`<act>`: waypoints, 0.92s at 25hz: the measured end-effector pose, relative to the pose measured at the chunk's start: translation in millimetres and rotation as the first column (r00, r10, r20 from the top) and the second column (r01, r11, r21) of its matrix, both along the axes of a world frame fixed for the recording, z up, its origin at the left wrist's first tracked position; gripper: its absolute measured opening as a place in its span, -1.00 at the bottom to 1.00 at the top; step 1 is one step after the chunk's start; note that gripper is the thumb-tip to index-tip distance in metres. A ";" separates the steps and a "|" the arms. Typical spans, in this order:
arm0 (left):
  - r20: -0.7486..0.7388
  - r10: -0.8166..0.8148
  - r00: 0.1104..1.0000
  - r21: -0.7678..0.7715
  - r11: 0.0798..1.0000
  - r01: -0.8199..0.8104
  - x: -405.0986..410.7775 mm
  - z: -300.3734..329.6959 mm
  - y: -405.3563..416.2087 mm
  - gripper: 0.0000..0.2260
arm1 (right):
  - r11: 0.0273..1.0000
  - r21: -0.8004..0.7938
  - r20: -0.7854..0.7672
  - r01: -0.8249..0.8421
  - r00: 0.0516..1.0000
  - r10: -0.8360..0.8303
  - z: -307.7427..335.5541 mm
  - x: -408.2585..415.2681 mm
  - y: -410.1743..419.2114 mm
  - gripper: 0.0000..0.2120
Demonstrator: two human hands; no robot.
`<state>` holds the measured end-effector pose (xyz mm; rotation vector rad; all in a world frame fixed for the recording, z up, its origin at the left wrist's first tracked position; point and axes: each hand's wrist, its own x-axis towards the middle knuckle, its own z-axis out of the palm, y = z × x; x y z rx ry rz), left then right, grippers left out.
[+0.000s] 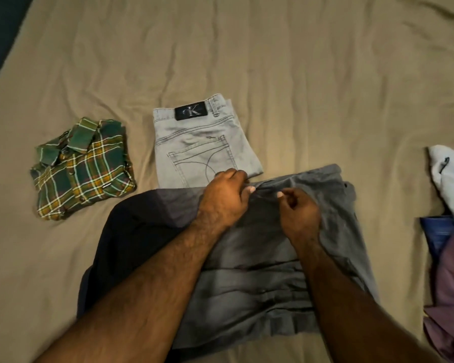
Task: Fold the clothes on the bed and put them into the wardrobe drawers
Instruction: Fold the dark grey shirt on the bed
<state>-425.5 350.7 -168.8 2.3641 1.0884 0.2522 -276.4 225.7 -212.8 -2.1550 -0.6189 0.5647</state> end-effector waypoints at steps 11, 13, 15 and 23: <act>0.144 0.554 0.820 -0.646 0.680 -0.346 56.4 7.3 44.9 -0.81 | 0.975 0.145 -0.674 -0.166 0.705 0.220 23.1 4.8 48.7 -0.68; 0.155 0.455 0.877 -0.749 0.632 -0.196 47.8 16.6 45.8 -0.88 | 0.996 0.088 -0.654 -0.010 0.754 0.066 17.6 8.0 51.5 -0.70; 0.062 0.398 0.915 -0.813 0.552 -0.184 27.2 18.5 47.8 -0.79 | 0.989 0.067 -0.697 0.129 0.716 -0.046 16.2 13.9 53.2 -0.71; 0.021 0.211 0.977 -0.598 0.786 -0.157 3.5 -12.6 27.8 -0.90 | 0.971 0.138 -0.656 0.195 0.753 -0.058 28.0 14.0 72.2 -0.78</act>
